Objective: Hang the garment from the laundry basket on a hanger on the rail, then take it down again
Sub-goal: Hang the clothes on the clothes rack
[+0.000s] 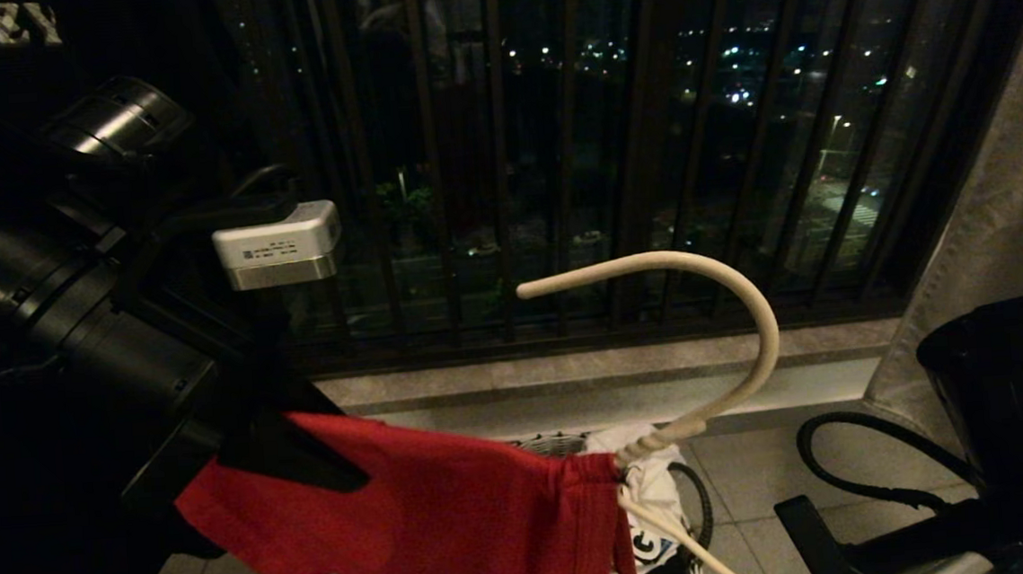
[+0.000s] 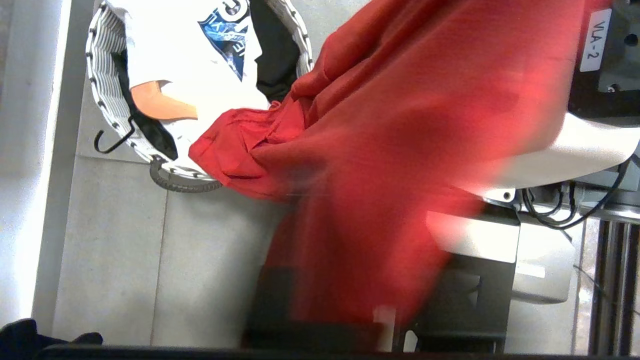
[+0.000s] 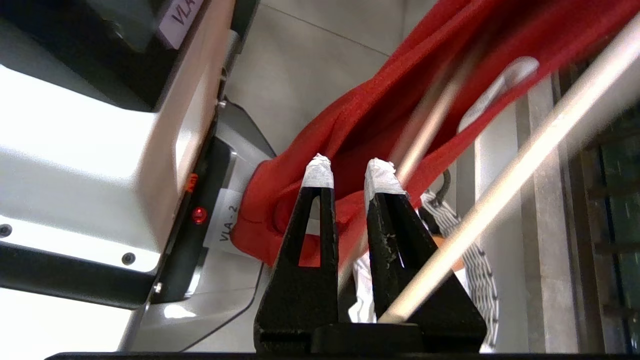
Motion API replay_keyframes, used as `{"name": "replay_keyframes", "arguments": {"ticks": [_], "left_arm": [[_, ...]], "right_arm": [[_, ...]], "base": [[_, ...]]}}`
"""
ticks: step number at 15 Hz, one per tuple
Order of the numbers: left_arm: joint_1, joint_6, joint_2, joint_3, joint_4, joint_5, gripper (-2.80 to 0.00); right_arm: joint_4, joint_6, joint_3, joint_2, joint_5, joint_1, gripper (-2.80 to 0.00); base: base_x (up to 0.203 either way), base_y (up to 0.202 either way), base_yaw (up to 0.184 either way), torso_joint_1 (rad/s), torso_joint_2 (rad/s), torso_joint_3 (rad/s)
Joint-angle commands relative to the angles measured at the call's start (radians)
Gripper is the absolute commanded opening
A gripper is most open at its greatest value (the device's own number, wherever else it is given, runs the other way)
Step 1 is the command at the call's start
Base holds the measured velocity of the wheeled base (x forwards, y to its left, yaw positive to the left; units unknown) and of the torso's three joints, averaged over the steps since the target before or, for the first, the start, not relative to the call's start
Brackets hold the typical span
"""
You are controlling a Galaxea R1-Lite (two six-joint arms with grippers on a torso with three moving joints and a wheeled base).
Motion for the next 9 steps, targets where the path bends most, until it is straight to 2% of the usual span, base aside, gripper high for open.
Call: {"name": "replay_keyframes", "arguments": {"ticks": [1, 9], "left_arm": [[0.001, 0.0, -0.004, 0.0, 0.004, -0.002, -2.8], [0.001, 0.0, -0.008, 0.001, 0.002, -0.005, -2.8]], "right_arm": [[-0.001, -0.01, 0.0, 0.002, 0.007, 0.001, -2.8], [-0.013, -0.011, 0.005, 0.002, 0.008, 0.001, -2.8]], "base": [[0.0, 0.0, 0.0, 0.0, 0.0, 0.0], [0.0, 0.0, 0.0, 0.0, 0.0, 0.0]]}}
